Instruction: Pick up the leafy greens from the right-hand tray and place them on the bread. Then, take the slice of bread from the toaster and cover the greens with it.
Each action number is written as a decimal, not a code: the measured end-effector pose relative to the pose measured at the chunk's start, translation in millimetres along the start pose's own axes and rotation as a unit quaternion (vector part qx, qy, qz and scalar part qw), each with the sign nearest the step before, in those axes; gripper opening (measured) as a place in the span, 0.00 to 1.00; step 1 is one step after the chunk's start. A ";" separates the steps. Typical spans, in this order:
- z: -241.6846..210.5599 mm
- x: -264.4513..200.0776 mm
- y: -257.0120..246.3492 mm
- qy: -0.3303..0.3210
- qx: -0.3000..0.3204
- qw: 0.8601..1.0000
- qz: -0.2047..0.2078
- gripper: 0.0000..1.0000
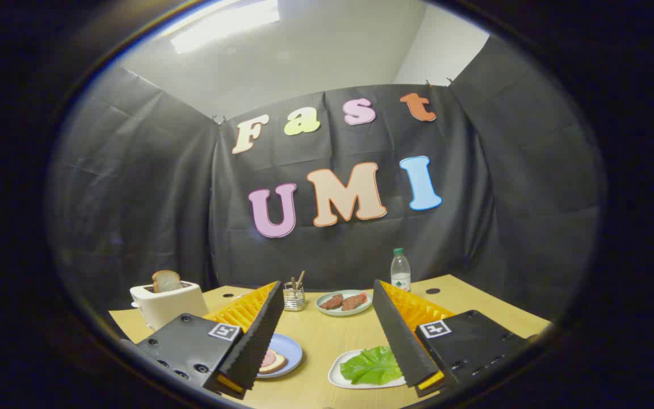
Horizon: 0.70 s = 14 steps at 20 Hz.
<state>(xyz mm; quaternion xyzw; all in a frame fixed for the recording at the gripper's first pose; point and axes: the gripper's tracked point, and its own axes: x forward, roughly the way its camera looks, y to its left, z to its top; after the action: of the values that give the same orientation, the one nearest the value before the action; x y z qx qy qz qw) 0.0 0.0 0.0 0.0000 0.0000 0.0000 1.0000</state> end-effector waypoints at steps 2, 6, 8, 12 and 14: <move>0.1 -1.0 3.1 0.000 -0.002 1.000 0.003 0.98; -1.3 -0.3 5.3 0.002 -0.008 1.000 0.004 0.98; -4.1 -0.3 6.7 0.005 -0.008 1.000 0.005 0.98; -2.8 -2.6 8.2 0.003 -0.013 1.000 0.006 0.98; -1.4 -3.2 5.9 0.000 -0.013 1.000 0.004 0.98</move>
<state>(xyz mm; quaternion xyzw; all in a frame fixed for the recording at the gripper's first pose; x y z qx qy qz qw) -3.2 5.9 -1.4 -0.0132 0.0005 0.0038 0.9999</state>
